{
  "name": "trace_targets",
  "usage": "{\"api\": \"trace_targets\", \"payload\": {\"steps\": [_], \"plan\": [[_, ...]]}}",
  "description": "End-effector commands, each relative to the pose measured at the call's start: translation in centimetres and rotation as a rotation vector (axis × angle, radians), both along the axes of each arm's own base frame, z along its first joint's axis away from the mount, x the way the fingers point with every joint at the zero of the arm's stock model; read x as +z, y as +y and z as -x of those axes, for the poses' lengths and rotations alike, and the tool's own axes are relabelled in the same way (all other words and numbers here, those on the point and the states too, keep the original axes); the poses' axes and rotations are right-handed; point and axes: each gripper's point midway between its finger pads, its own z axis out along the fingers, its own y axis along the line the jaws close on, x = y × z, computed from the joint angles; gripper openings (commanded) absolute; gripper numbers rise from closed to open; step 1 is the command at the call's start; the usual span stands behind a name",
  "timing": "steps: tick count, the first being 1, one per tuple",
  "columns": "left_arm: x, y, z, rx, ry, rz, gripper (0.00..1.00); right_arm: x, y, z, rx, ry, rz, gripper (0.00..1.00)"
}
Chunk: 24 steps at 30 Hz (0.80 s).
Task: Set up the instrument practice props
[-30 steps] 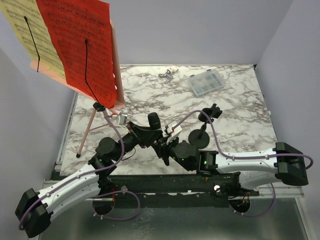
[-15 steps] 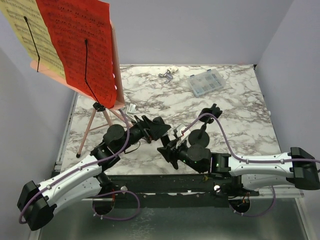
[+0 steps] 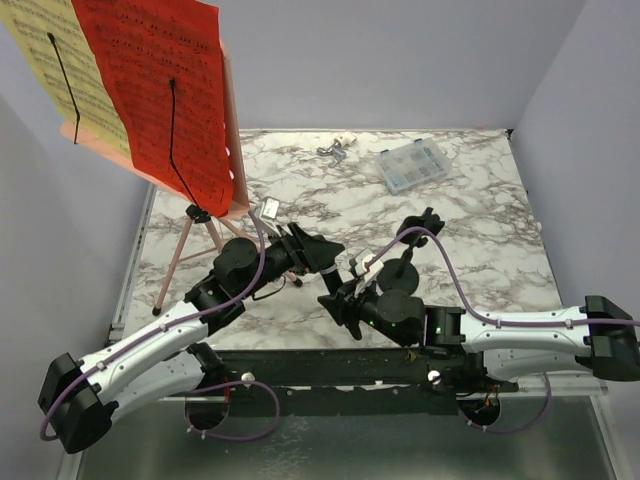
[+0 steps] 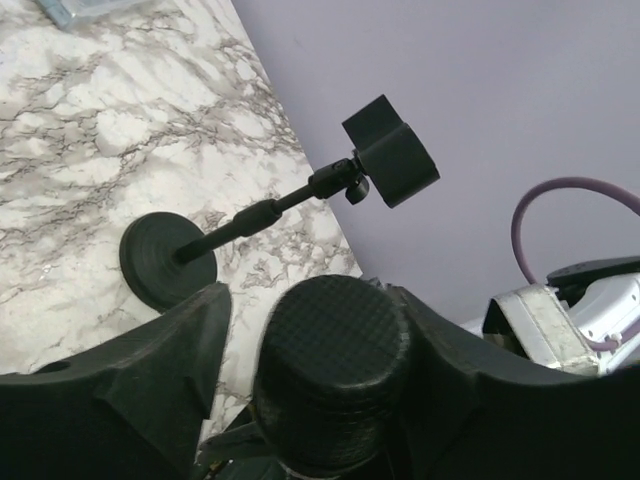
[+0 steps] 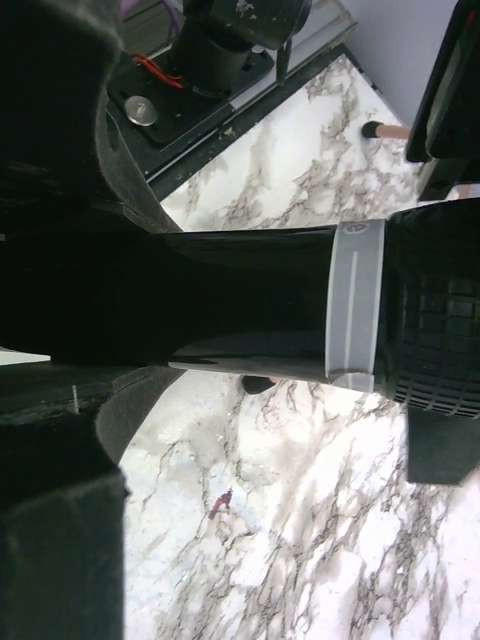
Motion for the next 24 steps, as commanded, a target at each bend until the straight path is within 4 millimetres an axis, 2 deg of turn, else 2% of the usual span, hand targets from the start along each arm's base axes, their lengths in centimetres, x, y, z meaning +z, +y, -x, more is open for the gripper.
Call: {"api": "trace_targets", "payload": {"steps": [1,2,3,5,6,7,10,13,15,19,24], "plan": [[0.2,-0.2,-1.1,0.023,-0.019,-0.036,0.54,1.9,0.9,0.3,0.028,-0.021,-0.031,0.0],[0.1,-0.3,-1.3,0.02,-0.034,-0.051,0.42,1.7,0.8,0.2,0.019,-0.013,-0.019,0.04],[0.0,-0.4,-1.5,0.023,-0.043,-0.066,0.33,1.5,0.6,0.1,0.004,-0.001,-0.015,0.12],[-0.4,-0.4,-2.0,0.037,-0.046,-0.09,0.14,1.1,-0.1,-0.1,-0.026,0.012,-0.005,0.37],[-0.5,-0.4,-2.2,0.043,-0.048,-0.098,0.05,0.9,-0.5,-0.1,-0.034,0.02,0.007,0.43],[-0.6,-0.4,-2.4,0.047,-0.051,-0.106,0.0,0.8,-0.9,0.0,-0.038,0.028,0.013,0.54],[-1.5,0.0,-2.9,0.078,-0.044,-0.132,0.0,0.2,-2.3,0.0,-0.06,0.044,0.032,0.77],[-2.3,0.8,-3.5,0.126,-0.017,-0.159,0.0,-0.3,-3.9,0.1,-0.087,0.063,0.046,0.95],[-2.6,1.2,-3.5,0.135,-0.016,-0.171,0.0,-1.1,-5.0,0.7,-0.069,0.083,0.082,0.99],[-2.8,2.1,-3.6,0.16,-0.022,-0.196,0.0,-2.4,-7.1,2.1,-0.024,0.123,0.13,1.0],[-2.2,2.9,-3.6,0.176,-0.05,-0.234,0.0,-2.5,-10.3,2.9,-0.061,0.202,0.059,1.0]]}}
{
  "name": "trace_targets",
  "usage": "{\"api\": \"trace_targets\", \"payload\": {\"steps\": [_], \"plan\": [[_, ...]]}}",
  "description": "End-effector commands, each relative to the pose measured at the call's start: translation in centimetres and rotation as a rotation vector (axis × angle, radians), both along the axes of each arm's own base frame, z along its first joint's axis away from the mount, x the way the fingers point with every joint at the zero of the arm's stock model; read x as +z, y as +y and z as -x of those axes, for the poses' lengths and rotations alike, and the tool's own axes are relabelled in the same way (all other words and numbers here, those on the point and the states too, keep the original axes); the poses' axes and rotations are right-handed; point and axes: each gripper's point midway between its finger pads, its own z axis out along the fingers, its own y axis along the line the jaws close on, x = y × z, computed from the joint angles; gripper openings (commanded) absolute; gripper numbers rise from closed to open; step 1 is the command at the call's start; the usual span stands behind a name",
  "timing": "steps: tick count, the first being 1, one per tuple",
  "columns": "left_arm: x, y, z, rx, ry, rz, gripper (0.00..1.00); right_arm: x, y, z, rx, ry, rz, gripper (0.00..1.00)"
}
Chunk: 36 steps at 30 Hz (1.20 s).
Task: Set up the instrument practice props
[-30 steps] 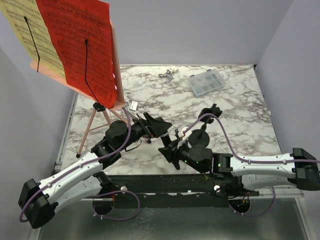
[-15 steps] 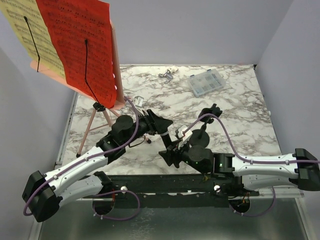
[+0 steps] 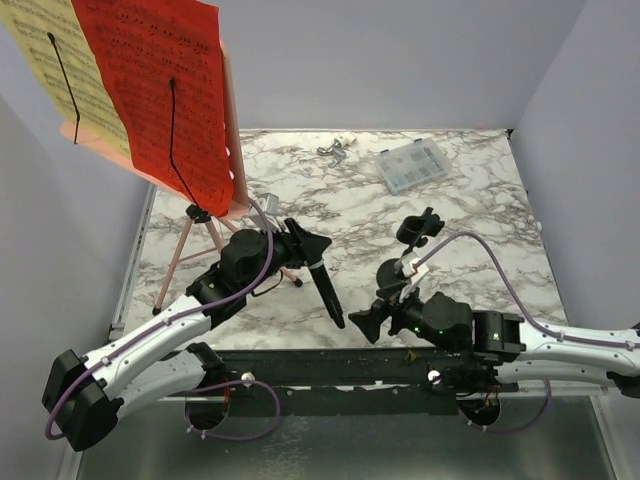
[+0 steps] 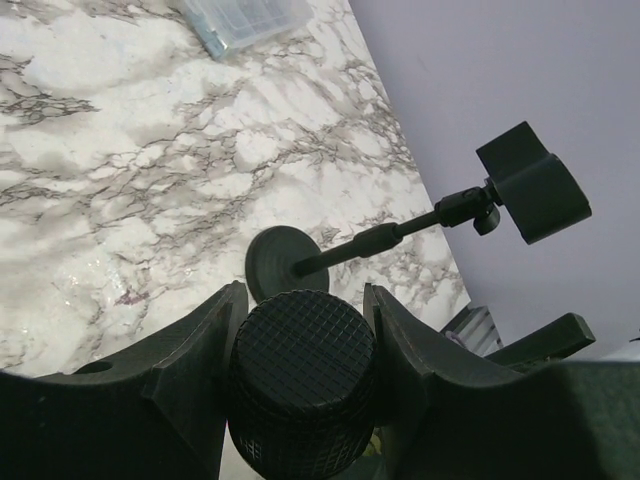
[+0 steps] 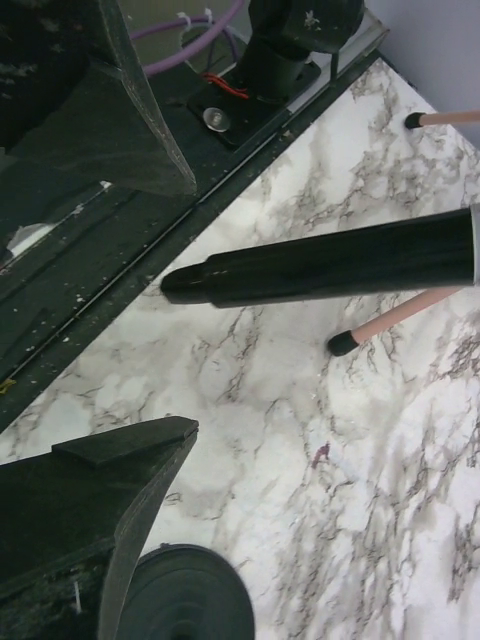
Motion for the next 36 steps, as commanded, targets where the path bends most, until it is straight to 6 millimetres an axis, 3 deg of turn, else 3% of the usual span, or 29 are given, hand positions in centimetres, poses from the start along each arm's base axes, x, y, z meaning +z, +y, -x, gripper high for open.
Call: {"api": "trace_targets", "payload": {"steps": [1,5,8,11,16,18,24,28,31,33,36], "plan": [[1.1,1.4,-0.5,0.045,-0.052,-0.045,0.0,-2.3,-3.8,0.7,-0.069,0.099,0.011,1.0],[0.8,1.7,-0.5,0.053,-0.051,-0.059,0.0,-1.5,-6.4,-0.5,-0.244,0.155,-0.142,0.99],[0.7,1.8,-0.3,0.046,-0.053,-0.06,0.0,-1.7,-6.2,-0.9,-0.255,0.142,-0.259,0.93],[0.7,2.0,-0.2,0.049,-0.057,-0.069,0.0,-2.9,-5.2,-1.3,-0.226,0.071,-0.343,0.9],[0.6,2.8,0.0,0.065,-0.061,-0.078,0.0,-6.5,-8.0,-3.9,-0.493,0.095,-0.408,0.76],[0.8,2.9,0.3,0.064,-0.06,-0.08,0.0,-6.8,-8.5,-4.5,-0.544,0.076,-0.432,0.74],[1.4,4.0,1.1,0.075,-0.062,-0.075,0.0,-7.3,-10.7,-6.5,-0.688,-0.064,-0.32,0.76],[1.3,4.3,1.4,0.078,-0.056,-0.062,0.0,-7.3,-12.7,-9.5,-0.788,-0.111,-0.202,0.78],[1.4,4.0,1.7,0.061,-0.05,-0.06,0.0,-7.5,-13.6,-13.1,-0.748,-0.1,-0.186,0.79],[1.7,3.9,1.8,0.051,-0.05,-0.055,0.0,-7.1,-13.0,-14.6,-0.662,-0.117,-0.136,0.76],[2.1,3.6,2.2,0.028,-0.047,-0.041,0.0,-5.9,-9.9,-15.3,-0.466,-0.229,-0.058,0.76]]}}
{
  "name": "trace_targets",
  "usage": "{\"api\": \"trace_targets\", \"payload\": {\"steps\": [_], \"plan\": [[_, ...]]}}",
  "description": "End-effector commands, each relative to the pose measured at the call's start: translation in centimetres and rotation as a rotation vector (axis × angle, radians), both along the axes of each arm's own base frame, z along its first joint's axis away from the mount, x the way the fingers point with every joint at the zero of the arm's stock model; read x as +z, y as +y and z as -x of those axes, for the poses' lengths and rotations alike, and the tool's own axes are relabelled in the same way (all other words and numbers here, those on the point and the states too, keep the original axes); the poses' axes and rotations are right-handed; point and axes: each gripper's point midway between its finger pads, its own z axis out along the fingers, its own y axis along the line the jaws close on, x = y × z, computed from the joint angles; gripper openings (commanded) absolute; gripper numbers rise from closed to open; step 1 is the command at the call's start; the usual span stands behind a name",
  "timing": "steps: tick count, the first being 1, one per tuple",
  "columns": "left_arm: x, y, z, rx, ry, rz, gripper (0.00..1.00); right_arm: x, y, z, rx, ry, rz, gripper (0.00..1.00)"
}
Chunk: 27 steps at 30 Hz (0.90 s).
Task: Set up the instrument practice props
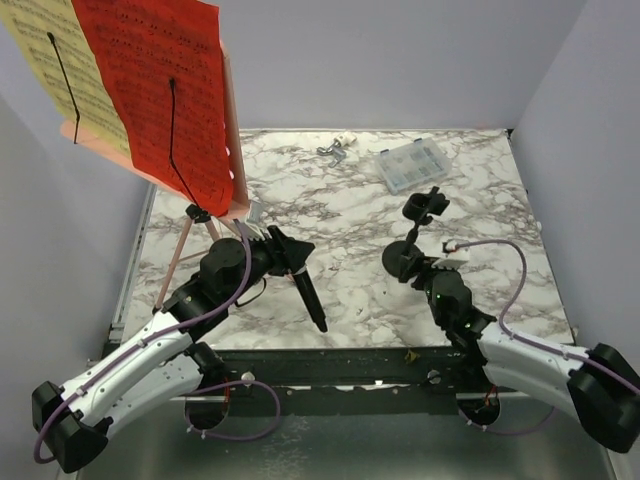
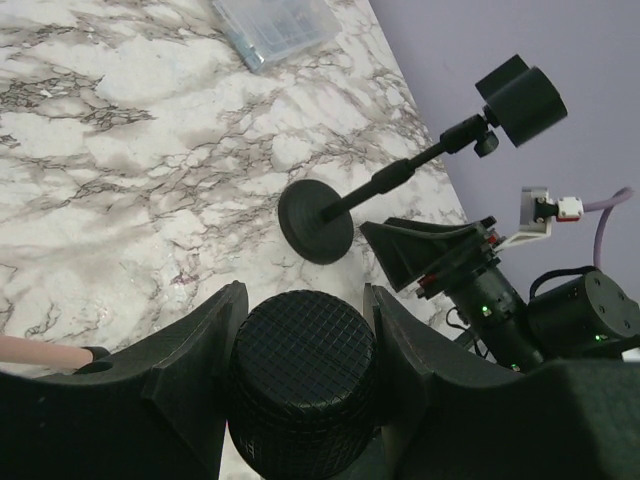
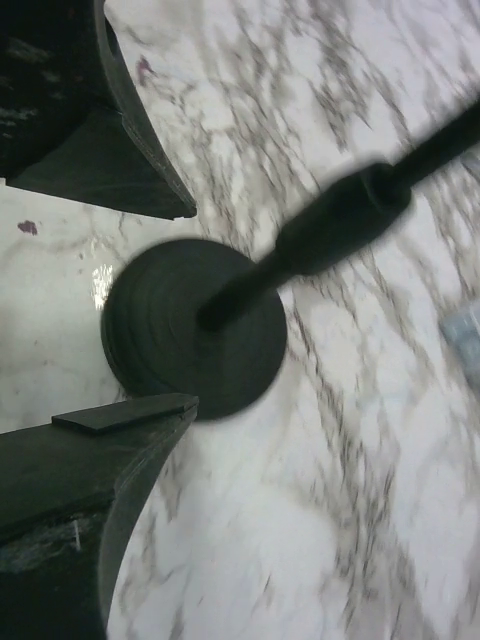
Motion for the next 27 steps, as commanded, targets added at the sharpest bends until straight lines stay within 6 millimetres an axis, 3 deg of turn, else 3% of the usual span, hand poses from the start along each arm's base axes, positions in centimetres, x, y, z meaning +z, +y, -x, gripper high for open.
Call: {"api": "trace_targets", "payload": {"steps": [1,5,11,14,16,19,21,24,27], "plan": [[1.2,-0.2,0.6,-0.029,0.006,0.031,0.0,4.0,6.9,-1.1,0.401,-0.164,0.1,0.76],[1.3,-0.1,1.3,-0.048,0.012,0.053,0.0,4.4,8.4,-0.2,0.494,-0.23,0.067,0.77],[1.2,-0.1,1.8,-0.062,0.018,0.055,0.0,5.4,6.8,-2.4,0.361,-0.232,0.132,0.78],[1.6,-0.2,2.0,-0.079,0.014,0.058,0.0,5.0,4.4,-4.0,0.207,-0.163,0.146,0.76],[1.9,-0.6,2.5,-0.111,0.014,0.063,0.0,4.4,3.6,-4.2,0.173,-0.118,0.152,0.74],[1.9,-1.0,3.0,-0.149,0.023,0.057,0.0,5.0,3.3,-4.2,0.17,-0.153,0.146,0.76],[1.8,-1.3,3.2,-0.167,0.032,0.054,0.0,6.1,3.8,-4.6,0.221,-0.202,0.147,0.76],[1.6,-1.7,3.2,-0.187,0.045,0.047,0.0,7.8,6.3,-4.5,0.392,-0.318,0.192,0.75],[1.9,-2.3,3.4,-0.217,0.058,0.051,0.0,7.6,7.4,-4.6,0.45,-0.314,0.216,0.66]]}}
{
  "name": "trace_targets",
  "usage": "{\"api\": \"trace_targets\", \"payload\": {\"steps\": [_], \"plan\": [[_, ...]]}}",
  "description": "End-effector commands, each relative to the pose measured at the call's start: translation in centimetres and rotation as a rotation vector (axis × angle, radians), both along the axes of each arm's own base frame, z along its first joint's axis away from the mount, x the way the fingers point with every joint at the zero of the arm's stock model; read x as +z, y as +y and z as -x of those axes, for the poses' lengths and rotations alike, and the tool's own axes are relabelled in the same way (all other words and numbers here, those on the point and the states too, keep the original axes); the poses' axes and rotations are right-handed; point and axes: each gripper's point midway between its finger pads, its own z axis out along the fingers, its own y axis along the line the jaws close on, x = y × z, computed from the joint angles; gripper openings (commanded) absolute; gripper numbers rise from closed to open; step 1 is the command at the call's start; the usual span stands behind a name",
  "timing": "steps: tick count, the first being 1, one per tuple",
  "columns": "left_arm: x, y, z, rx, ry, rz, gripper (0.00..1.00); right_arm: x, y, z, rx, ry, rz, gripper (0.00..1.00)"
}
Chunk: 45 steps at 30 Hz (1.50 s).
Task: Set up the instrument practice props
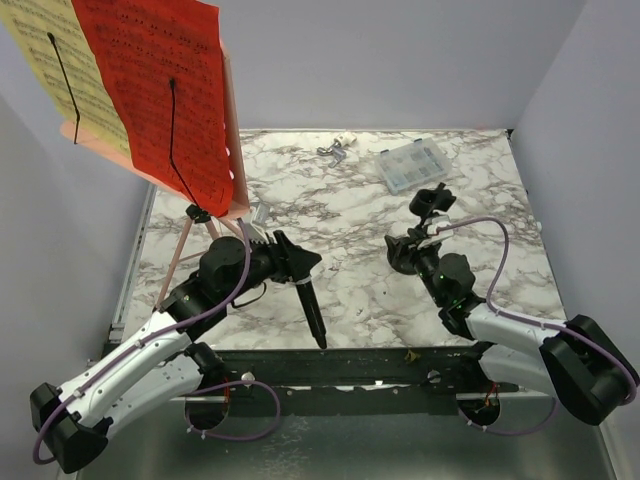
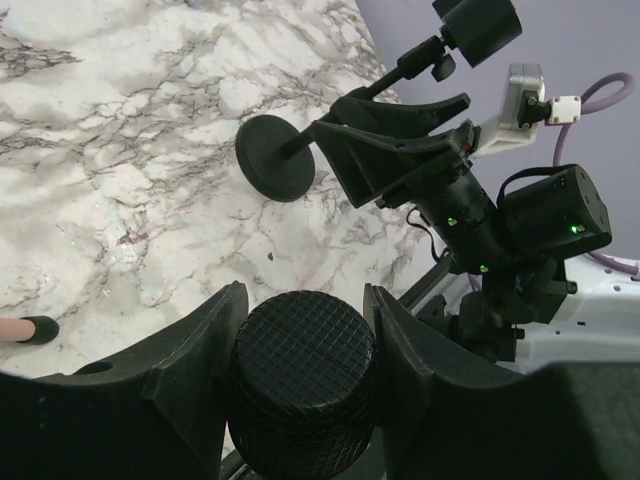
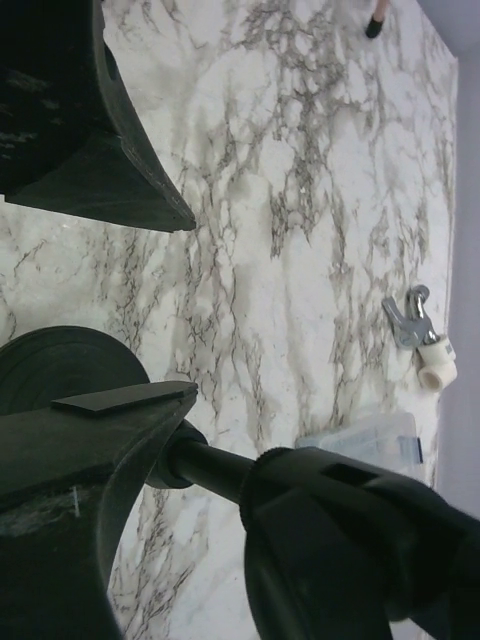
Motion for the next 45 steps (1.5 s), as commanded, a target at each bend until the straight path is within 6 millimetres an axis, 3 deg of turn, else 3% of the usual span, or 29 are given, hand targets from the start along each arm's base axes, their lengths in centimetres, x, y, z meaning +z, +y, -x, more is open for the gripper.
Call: {"api": "trace_targets", "payload": {"steps": [1,7,12,15,21,24,29,35,40,45], "plan": [[2.0,-1.0,0.8,-0.075,0.0,0.034,0.0,1.5,2.2,0.0,0.131,-0.082,0.05,0.66],[1.3,-0.9,1.1,-0.066,0.04,0.05,0.0,0.5,-0.4,-0.8,0.017,-0.104,0.079,0.82],[1.0,-1.2,1.3,-0.082,0.064,0.056,0.0,-0.6,-0.4,-1.2,-0.002,-0.011,0.051,0.91],[1.2,-1.1,1.4,-0.082,0.065,0.055,0.0,-1.2,-0.2,0.0,0.021,0.051,-0.012,0.99],[0.8,-0.9,1.4,-0.071,0.068,0.05,0.0,-1.8,0.4,4.0,0.109,0.18,-0.171,1.0],[0.6,-0.8,1.4,-0.068,0.071,0.049,0.0,-2.4,-2.1,4.6,-0.017,0.193,-0.251,1.0],[0.1,-1.1,1.2,-0.078,0.08,0.026,0.0,-1.3,-6.9,3.2,-0.268,0.063,-0.25,1.0],[0.1,-1.5,1.1,-0.091,0.085,0.02,0.0,0.5,-6.5,0.2,-0.246,-0.054,-0.097,1.0],[0.5,-1.4,1.5,-0.096,0.095,0.045,0.0,0.8,-5.3,-3.1,-0.238,-0.051,0.041,0.92],[0.4,-0.9,1.8,-0.082,0.101,0.051,0.0,0.6,-3.4,-4.1,-0.137,-0.099,0.128,0.65]]}}
